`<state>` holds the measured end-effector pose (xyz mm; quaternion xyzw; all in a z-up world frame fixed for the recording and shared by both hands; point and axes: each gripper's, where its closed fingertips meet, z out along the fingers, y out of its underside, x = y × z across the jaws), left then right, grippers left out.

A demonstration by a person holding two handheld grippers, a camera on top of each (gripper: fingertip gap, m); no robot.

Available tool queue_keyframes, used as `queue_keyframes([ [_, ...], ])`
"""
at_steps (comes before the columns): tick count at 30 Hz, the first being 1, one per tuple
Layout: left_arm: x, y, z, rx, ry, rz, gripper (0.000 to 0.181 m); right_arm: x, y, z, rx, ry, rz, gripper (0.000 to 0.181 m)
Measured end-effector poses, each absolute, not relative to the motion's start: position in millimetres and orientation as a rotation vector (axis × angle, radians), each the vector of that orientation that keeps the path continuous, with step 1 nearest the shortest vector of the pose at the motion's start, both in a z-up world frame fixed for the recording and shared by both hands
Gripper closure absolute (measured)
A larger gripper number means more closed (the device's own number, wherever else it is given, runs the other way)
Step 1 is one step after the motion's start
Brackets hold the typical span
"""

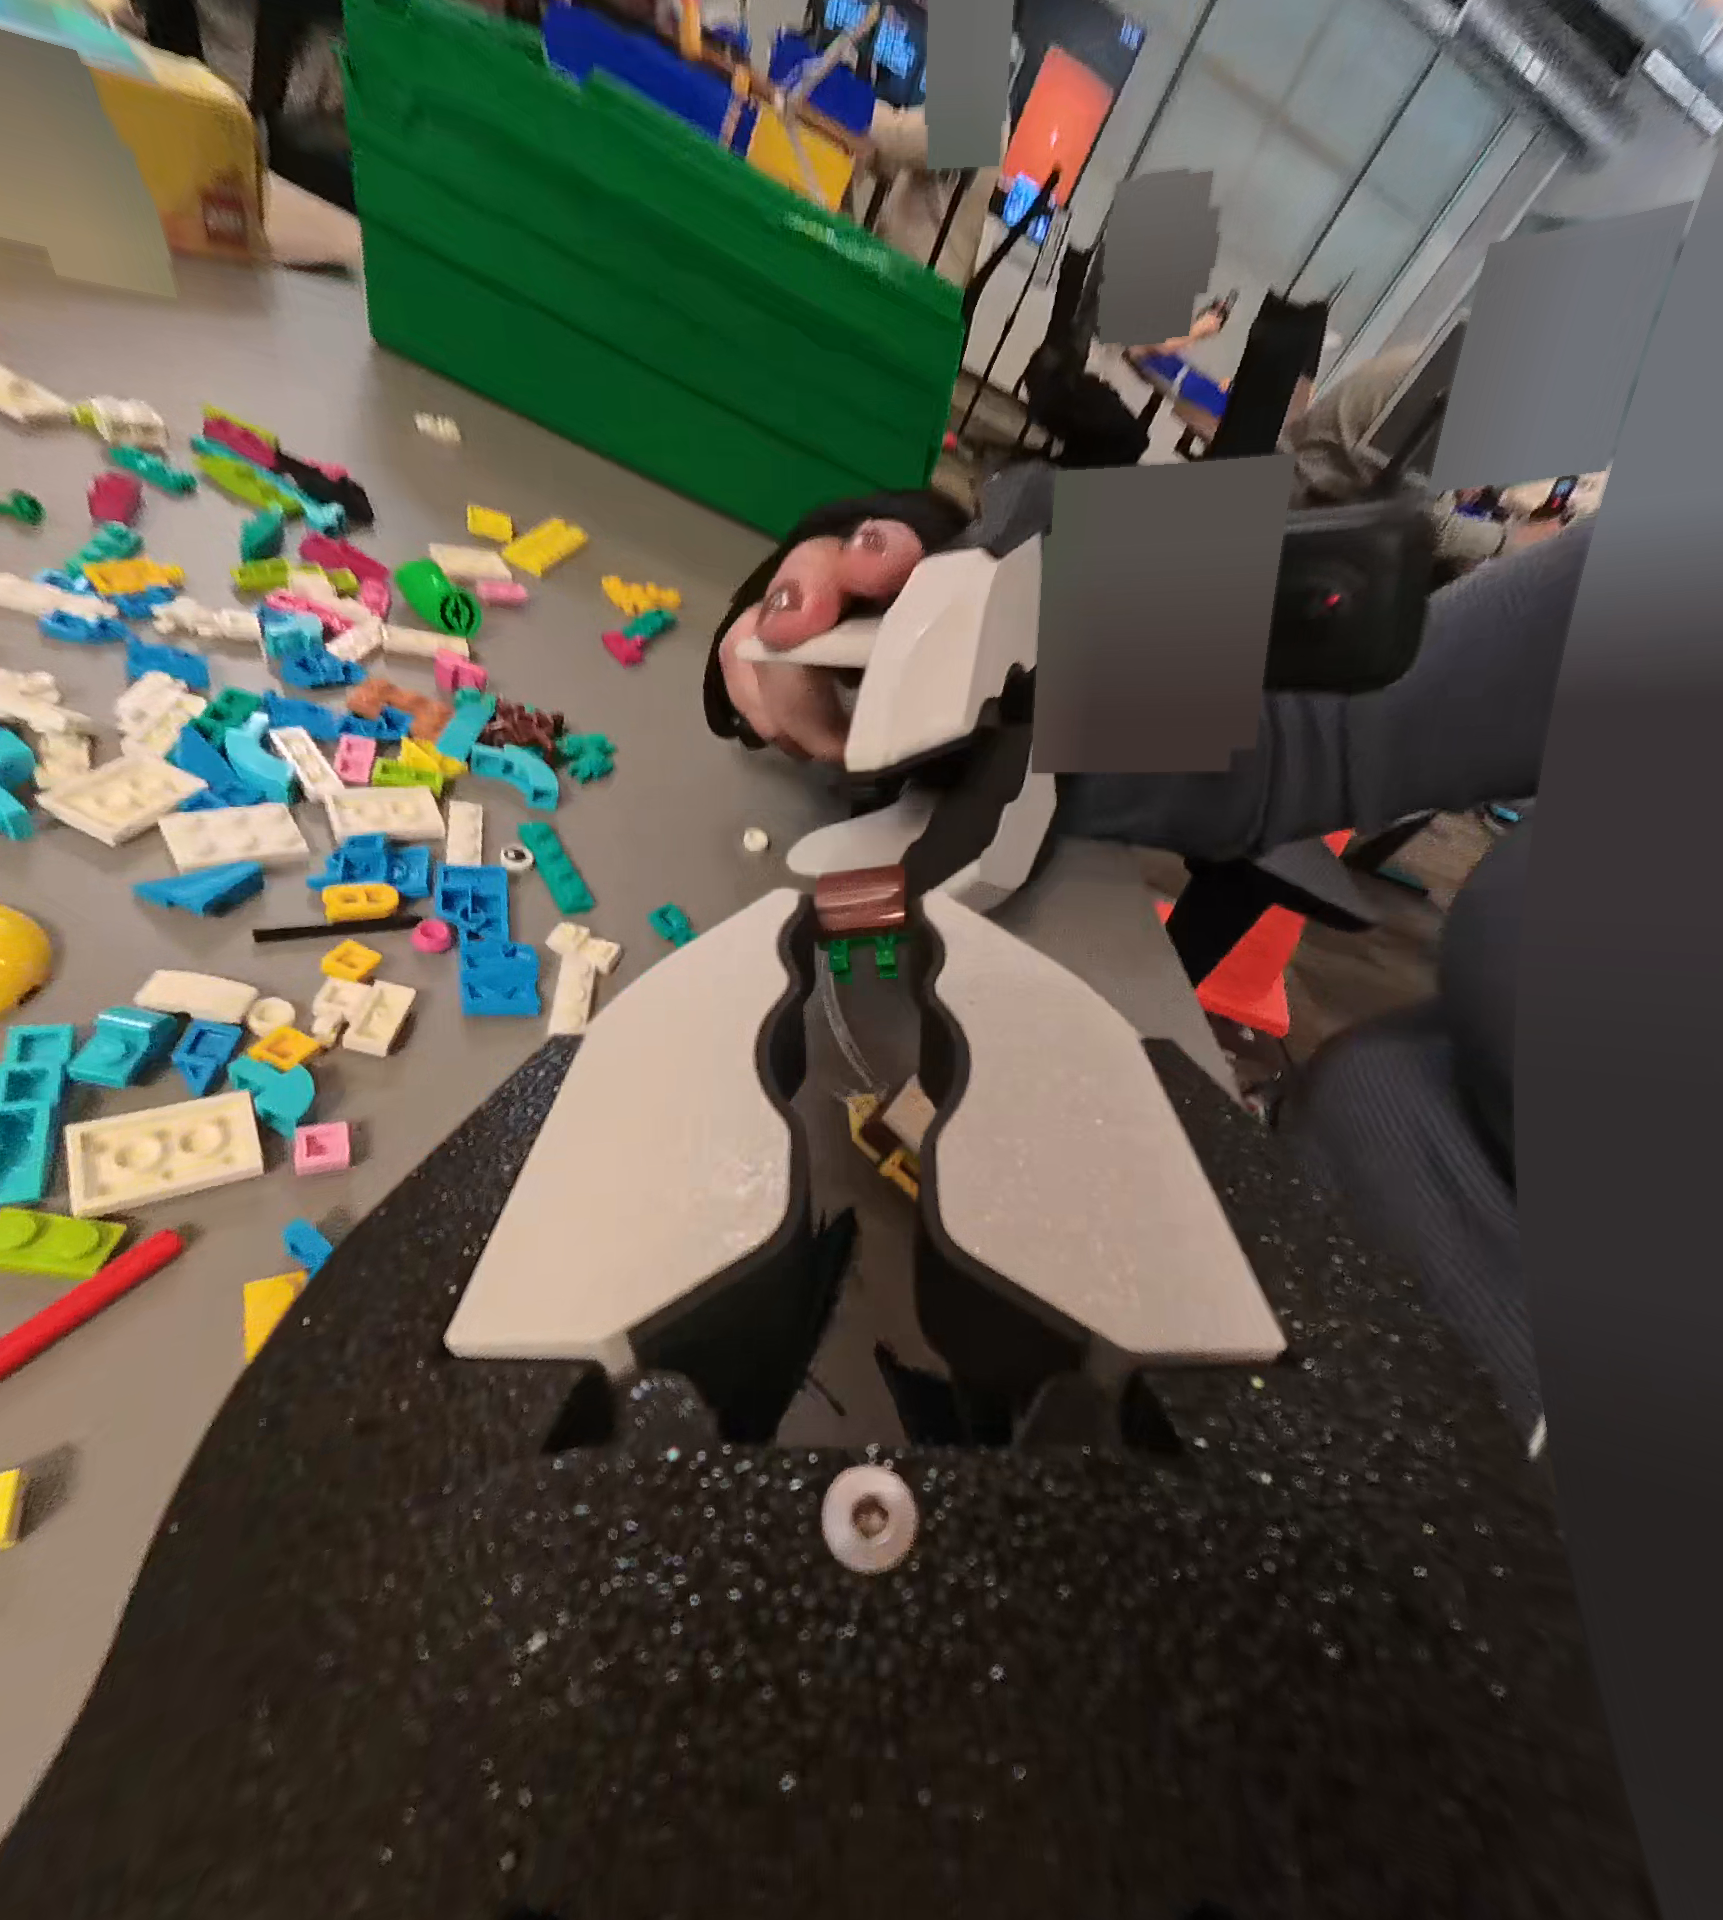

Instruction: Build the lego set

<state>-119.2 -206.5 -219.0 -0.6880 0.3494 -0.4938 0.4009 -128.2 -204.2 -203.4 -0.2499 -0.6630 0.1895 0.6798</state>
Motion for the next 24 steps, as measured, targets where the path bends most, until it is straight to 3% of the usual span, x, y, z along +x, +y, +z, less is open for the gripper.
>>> queue_keyframes([
  [13,-120,-210,-222,-1.741,0.877,-1.351,0.165,-133,-213,-215,-0.552,-1.578,0.461,0.178],
  [18,-122,-210,-207,-1.596,0.958,-1.143,0.150,-128,-204,-205,-0.649,-1.502,0.585,0.178],
  [24,-122,-203,-199,-1.440,1.050,-0.737,0.154,-124,-196,-197,-0.735,-1.435,0.725,0.178],
])
